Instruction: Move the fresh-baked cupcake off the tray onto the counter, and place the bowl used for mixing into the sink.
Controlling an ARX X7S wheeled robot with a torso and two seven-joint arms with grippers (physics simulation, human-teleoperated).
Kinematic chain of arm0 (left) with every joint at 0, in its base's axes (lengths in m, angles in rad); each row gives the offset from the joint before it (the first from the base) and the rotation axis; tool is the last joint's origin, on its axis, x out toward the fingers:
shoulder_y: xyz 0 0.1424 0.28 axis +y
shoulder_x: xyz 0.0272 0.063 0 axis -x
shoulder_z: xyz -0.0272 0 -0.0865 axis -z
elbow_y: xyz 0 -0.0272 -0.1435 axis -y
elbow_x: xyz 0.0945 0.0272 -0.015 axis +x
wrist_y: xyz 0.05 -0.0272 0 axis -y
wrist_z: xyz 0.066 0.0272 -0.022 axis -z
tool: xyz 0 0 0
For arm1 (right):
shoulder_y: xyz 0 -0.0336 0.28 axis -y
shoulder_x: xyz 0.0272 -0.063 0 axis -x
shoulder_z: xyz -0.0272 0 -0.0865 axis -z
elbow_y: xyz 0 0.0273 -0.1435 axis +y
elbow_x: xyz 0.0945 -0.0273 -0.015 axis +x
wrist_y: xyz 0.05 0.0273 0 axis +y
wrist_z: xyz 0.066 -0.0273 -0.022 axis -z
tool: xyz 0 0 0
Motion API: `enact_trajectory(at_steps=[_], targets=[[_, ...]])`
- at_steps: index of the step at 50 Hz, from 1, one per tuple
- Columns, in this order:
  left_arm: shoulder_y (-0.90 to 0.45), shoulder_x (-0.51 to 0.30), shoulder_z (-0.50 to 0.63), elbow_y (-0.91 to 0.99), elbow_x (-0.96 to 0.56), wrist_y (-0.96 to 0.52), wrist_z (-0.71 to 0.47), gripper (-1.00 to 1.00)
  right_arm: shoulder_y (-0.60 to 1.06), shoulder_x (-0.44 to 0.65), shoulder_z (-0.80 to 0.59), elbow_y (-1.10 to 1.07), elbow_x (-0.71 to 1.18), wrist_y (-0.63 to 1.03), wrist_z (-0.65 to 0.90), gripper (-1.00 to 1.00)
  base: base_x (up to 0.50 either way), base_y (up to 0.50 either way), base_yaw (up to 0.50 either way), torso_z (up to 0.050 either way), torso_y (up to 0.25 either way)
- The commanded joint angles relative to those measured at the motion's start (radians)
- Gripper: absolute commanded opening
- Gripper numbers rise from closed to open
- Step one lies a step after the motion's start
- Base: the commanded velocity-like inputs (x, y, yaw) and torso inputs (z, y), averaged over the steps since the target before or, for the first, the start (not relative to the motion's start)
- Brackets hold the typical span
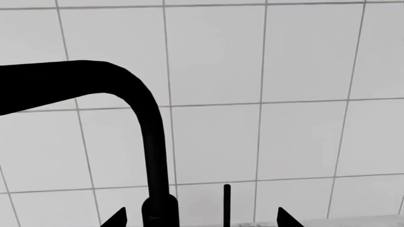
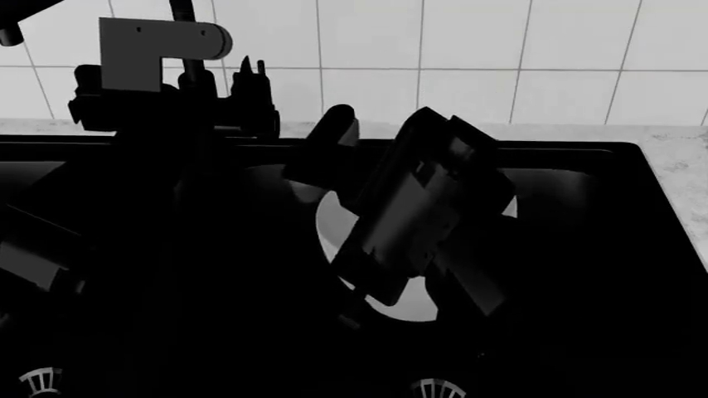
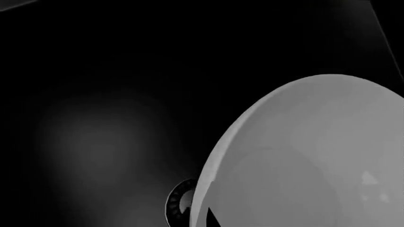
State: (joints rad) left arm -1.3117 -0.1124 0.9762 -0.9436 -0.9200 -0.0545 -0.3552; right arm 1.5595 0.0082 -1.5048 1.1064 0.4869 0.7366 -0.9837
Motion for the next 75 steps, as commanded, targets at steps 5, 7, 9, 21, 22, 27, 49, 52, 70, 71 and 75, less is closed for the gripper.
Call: enact_trajectory(at_steps=[5, 7, 9, 21, 22, 27, 49, 52, 70, 71, 75], targets=[[0.009, -0.007, -0.005, 0.02, 0.004, -0.011, -0.007, 1.0, -0.053, -0.008, 0.002, 0.028, 0.017, -0.073, -0.009, -1.0, 0.0, 0.0, 0.0, 0.002, 0.0], [0.011, -0.007, -0.005, 0.021, 0.005, -0.011, -0.008, 1.0, -0.059, -0.008, 0.001, 0.027, 0.018, -0.078, -0.013, -1.0, 0.0, 0.0, 0.0, 0.0, 0.0], [0.01, -0.007, -0.004, 0.021, 0.005, -0.011, -0.008, 1.0, -0.063, -0.008, 0.001, 0.029, 0.021, -0.081, -0.014, -1.0, 0.0, 0.0, 0.0, 0.0, 0.0], [0.014, -0.013, -0.001, 0.035, 0.005, -0.014, -0.011, 1.0, -0.098, -0.008, -0.002, 0.028, 0.026, -0.088, -0.026, -1.0, 0.0, 0.0, 0.0, 0.0, 0.0], [0.014, -0.012, -0.001, 0.033, 0.005, -0.014, -0.01, 1.0, -0.101, -0.008, -0.004, 0.025, 0.022, -0.086, -0.03, -1.0, 0.0, 0.0, 0.0, 0.0, 0.0], [0.011, -0.011, -0.001, 0.034, 0.005, -0.019, -0.011, 1.0, -0.114, -0.008, -0.003, 0.027, 0.014, -0.083, -0.039, -1.0, 0.0, 0.0, 0.0, 0.0, 0.0], [0.016, -0.013, 0.003, 0.038, 0.008, -0.015, -0.01, 1.0, -0.164, -0.008, 0.004, 0.04, 0.018, -0.102, -0.062, -1.0, 0.0, 0.0, 0.0, 0.0, 0.0], [0.016, -0.013, 0.004, 0.039, 0.008, -0.016, -0.011, 1.0, -0.173, -0.008, 0.003, 0.043, 0.019, -0.112, -0.067, -1.0, 0.0, 0.0, 0.0, 0.0, 0.0], [0.016, -0.013, 0.005, 0.042, 0.009, -0.019, -0.014, 1.0, -0.221, -0.008, 0.007, 0.057, 0.029, -0.152, -0.11, -1.0, 0.0, 0.0, 0.0, 0.0, 0.0], [0.016, -0.013, 0.006, 0.042, 0.009, -0.018, -0.012, 1.0, -0.224, -0.008, 0.006, 0.057, 0.029, -0.151, -0.114, -1.0, 0.0, 0.0, 0.0, 0.0, 0.0], [0.017, -0.013, 0.006, 0.04, 0.009, -0.018, -0.011, 1.0, -0.243, -0.008, 0.019, 0.08, 0.047, -0.167, -0.117, -1.0, 0.0, 0.0, 0.0, 0.0, 0.0]])
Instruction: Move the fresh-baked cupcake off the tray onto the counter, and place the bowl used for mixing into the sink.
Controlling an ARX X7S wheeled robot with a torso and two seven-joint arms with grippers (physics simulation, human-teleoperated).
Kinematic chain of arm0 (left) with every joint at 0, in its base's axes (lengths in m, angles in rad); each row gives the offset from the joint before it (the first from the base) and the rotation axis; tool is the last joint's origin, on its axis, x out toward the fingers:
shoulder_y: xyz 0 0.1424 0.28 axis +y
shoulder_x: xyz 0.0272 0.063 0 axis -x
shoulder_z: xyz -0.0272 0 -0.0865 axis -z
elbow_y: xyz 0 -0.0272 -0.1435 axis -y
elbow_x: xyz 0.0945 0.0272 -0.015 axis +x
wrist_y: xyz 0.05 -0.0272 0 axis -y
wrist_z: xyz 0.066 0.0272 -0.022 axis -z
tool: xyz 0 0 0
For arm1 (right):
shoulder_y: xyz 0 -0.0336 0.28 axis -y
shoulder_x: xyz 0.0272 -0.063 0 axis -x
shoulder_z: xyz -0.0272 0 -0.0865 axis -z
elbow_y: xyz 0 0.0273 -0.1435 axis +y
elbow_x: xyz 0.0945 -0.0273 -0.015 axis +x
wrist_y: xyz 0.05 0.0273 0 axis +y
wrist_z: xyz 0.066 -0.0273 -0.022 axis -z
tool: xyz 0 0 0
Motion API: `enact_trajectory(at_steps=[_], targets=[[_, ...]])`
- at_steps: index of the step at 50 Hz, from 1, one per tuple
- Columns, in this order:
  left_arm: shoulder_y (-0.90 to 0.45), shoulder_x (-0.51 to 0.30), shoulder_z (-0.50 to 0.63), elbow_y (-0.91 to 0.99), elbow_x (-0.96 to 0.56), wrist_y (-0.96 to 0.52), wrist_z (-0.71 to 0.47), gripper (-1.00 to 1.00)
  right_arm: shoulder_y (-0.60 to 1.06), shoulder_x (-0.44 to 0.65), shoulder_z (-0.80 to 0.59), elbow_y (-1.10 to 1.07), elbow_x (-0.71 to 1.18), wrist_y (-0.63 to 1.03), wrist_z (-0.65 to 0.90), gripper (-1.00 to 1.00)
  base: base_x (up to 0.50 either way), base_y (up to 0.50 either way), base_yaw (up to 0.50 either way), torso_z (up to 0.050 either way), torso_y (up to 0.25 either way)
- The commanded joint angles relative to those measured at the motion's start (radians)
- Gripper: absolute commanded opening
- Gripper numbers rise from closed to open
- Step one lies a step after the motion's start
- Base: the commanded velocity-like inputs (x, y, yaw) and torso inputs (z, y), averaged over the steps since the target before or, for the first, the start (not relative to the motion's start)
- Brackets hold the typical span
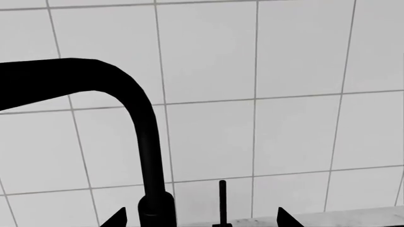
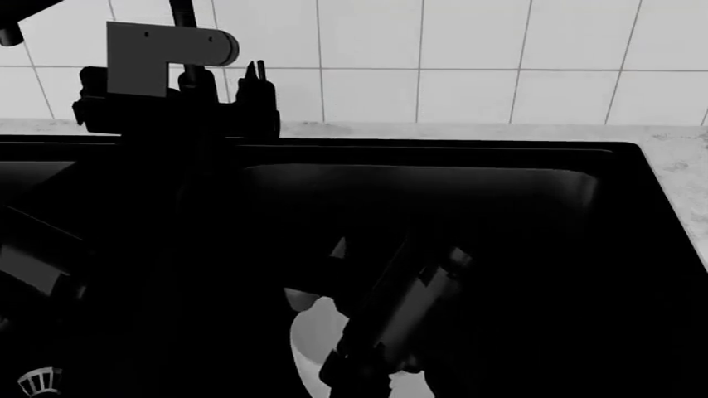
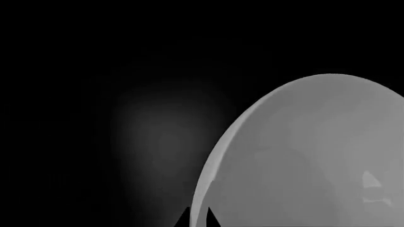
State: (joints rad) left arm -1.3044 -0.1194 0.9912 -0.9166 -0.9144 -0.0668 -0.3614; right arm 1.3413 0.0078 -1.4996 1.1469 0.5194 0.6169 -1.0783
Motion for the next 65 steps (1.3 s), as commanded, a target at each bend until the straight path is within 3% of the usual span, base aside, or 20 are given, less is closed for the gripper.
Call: enact_trajectory(at_steps=[1, 34, 35, 65], targets=[[0.009, -0.006, -0.009, 0.013, 0.003, -0.006, -0.005, 1.0, -0.03, -0.008, 0.008, 0.041, 0.008, -0.047, -0.025, -1.0, 0.0, 0.0, 0.0, 0.0, 0.0], [0.01, -0.009, -0.01, 0.018, 0.0, -0.007, -0.006, 1.0, -0.077, -0.008, 0.015, 0.063, -0.022, -0.032, -0.081, -1.0, 0.0, 0.0, 0.0, 0.0, 0.0], [0.01, -0.009, -0.011, 0.019, -0.001, -0.008, -0.006, 1.0, -0.077, -0.008, 0.016, 0.064, -0.022, -0.031, -0.082, 1.0, 0.0, 0.0, 0.0, 0.0, 0.0], [0.006, -0.003, -0.009, 0.008, -0.002, -0.009, 0.004, 1.0, 0.034, -0.008, 0.0, 0.028, -0.049, -0.013, -0.057, 1.0, 0.0, 0.0, 0.0, 0.0, 0.0]])
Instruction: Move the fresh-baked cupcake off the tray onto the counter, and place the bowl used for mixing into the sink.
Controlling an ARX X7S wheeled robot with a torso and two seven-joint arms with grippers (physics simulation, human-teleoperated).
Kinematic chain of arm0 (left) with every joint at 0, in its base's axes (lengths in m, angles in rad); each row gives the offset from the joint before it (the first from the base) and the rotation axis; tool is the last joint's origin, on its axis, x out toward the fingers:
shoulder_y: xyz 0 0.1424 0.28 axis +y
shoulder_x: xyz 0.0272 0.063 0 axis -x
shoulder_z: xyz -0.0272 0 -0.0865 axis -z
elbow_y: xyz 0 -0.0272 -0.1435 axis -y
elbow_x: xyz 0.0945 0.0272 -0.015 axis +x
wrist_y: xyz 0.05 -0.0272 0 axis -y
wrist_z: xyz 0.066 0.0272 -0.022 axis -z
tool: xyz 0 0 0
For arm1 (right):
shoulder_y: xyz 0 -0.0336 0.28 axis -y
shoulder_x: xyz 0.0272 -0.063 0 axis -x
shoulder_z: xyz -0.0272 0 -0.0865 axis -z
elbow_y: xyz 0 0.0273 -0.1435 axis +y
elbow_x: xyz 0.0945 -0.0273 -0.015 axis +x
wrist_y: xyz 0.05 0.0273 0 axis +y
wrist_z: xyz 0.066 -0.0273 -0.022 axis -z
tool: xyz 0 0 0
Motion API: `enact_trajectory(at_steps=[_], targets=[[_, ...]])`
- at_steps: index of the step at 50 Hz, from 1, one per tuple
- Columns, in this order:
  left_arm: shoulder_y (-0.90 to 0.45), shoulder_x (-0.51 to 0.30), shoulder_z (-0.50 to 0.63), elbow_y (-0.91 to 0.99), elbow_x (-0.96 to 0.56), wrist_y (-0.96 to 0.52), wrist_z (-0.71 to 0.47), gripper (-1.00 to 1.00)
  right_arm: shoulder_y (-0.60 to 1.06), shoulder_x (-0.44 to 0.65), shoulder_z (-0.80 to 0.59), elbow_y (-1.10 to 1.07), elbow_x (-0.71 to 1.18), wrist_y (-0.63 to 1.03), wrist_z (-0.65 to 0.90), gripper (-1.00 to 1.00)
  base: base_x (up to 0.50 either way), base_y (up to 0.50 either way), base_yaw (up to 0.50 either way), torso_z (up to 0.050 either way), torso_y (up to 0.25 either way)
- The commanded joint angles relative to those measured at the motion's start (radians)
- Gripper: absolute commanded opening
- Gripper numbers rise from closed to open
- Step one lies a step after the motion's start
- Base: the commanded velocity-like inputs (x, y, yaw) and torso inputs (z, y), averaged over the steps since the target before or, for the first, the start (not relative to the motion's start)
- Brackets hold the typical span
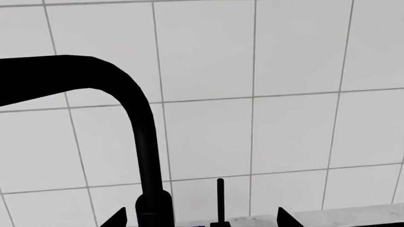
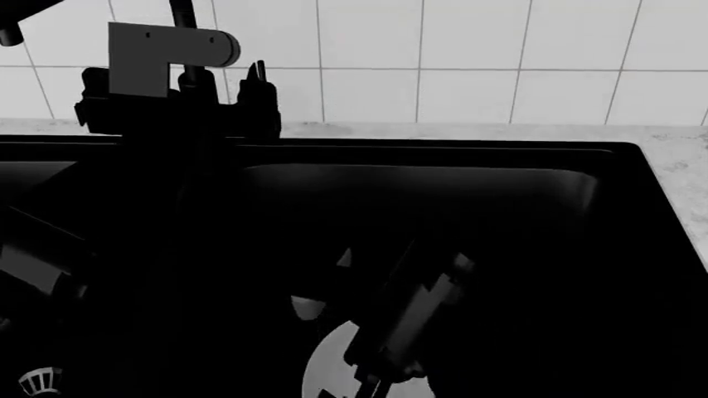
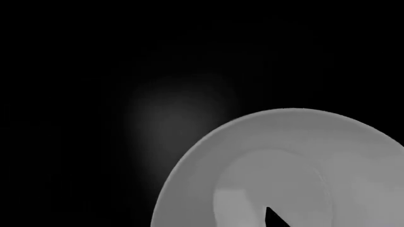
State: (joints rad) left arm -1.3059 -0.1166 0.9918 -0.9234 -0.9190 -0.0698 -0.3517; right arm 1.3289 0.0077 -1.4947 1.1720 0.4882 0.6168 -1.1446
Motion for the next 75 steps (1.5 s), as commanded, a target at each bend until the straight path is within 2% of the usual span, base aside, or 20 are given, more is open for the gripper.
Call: enact_trajectory(at_steps=[1, 29, 41, 63, 75], targets=[[0.008, -0.006, -0.01, 0.013, 0.003, -0.005, -0.005, 1.0, 0.049, -0.008, -0.005, 0.0, -0.019, -0.013, 0.012, 1.0, 0.0, 0.0, 0.0, 0.0, 0.0], [0.007, -0.003, -0.006, 0.009, 0.002, -0.009, 0.002, 1.0, 0.108, -0.008, -0.018, -0.045, -0.038, -0.054, 0.022, 1.0, 0.0, 0.0, 0.0, 0.0, 0.0], [0.005, 0.002, -0.004, -0.003, 0.004, -0.007, 0.011, 1.0, 0.168, -0.008, -0.024, -0.069, -0.048, -0.012, 0.031, 1.0, 0.0, 0.0, 0.0, 0.0, 0.0], [0.007, -0.002, -0.005, 0.007, 0.002, -0.006, 0.004, 1.0, 0.266, -0.008, -0.017, -0.057, -0.047, 0.076, 0.195, 1.0, 0.0, 0.0, 0.0, 0.0, 0.0], [0.007, -0.003, -0.005, 0.01, 0.0, -0.008, 0.004, 1.0, 0.32, -0.008, 0.001, -0.047, -0.009, 0.144, 0.346, 1.0, 0.0, 0.0, 0.0, 0.0, 0.0]])
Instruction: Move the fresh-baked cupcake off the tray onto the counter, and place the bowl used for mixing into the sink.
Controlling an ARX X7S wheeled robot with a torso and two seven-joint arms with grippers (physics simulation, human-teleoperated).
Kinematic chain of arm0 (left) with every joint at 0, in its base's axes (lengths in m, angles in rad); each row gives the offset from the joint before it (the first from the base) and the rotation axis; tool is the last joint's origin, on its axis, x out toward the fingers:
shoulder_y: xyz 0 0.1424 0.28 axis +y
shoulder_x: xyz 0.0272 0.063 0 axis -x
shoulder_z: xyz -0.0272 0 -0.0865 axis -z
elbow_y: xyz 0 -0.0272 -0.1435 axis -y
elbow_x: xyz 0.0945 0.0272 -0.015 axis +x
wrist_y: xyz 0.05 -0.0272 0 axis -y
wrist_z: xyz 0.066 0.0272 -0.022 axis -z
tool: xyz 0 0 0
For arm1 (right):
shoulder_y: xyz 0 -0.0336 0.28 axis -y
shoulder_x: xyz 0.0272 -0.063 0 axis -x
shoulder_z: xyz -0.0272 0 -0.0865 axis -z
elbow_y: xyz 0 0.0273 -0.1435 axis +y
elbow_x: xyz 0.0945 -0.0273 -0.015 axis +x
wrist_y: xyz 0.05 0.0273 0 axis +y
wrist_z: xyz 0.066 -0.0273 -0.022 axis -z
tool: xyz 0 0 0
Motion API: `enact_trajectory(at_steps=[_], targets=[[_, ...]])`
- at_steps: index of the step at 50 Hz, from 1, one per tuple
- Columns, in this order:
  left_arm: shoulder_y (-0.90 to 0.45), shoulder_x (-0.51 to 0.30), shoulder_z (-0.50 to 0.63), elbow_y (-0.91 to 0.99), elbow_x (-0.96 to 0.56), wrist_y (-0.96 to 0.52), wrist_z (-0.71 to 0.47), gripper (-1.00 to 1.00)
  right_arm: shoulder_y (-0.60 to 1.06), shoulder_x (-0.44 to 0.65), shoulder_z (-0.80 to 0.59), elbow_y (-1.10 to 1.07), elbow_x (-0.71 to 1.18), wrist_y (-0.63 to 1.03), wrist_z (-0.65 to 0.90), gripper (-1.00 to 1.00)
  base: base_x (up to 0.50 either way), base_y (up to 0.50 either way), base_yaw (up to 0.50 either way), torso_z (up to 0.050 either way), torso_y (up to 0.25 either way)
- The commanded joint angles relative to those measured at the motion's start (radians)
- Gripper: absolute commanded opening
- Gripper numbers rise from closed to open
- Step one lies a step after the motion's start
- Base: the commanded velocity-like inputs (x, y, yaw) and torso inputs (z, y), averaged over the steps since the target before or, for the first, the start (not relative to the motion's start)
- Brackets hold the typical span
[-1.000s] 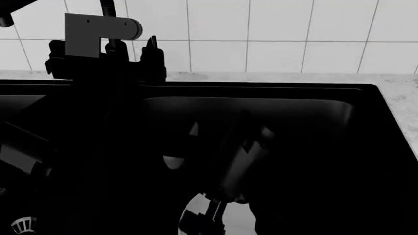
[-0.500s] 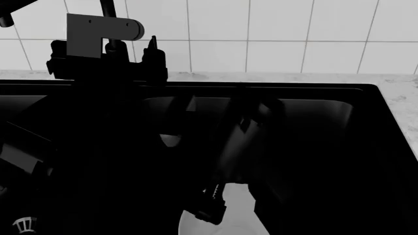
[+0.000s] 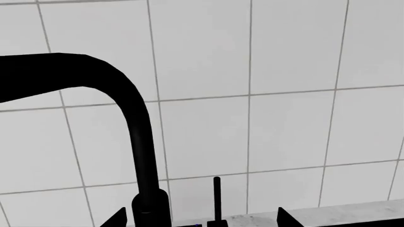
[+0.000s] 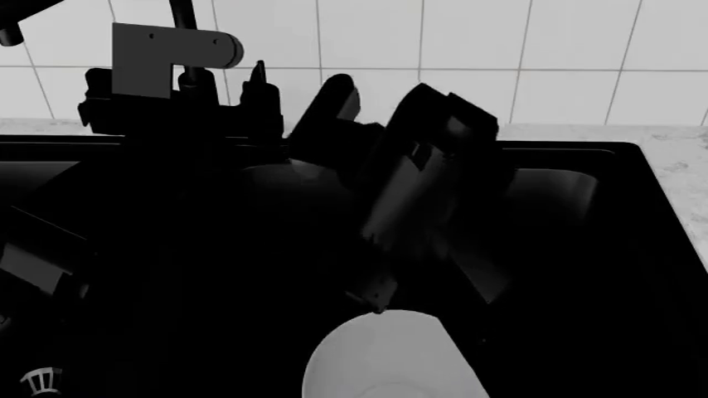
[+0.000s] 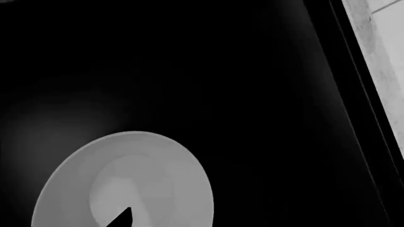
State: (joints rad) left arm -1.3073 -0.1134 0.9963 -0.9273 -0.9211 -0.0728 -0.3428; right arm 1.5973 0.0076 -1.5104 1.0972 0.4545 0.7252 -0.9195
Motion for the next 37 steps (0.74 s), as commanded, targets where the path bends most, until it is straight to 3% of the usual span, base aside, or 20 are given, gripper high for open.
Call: enact_trajectory(at_steps=[1, 37], targets=[[0.009, -0.006, -0.01, 0.012, 0.002, -0.004, -0.004, 1.0, 0.059, -0.007, 0.016, 0.031, 0.029, 0.043, 0.134, 1.0, 0.0, 0.0, 0.0, 0.0, 0.0], [0.009, -0.009, -0.011, 0.019, -0.001, -0.007, -0.008, 1.0, 0.141, -0.007, 0.03, 0.071, 0.054, 0.135, 0.312, 1.0, 0.0, 0.0, 0.0, 0.0, 0.0]])
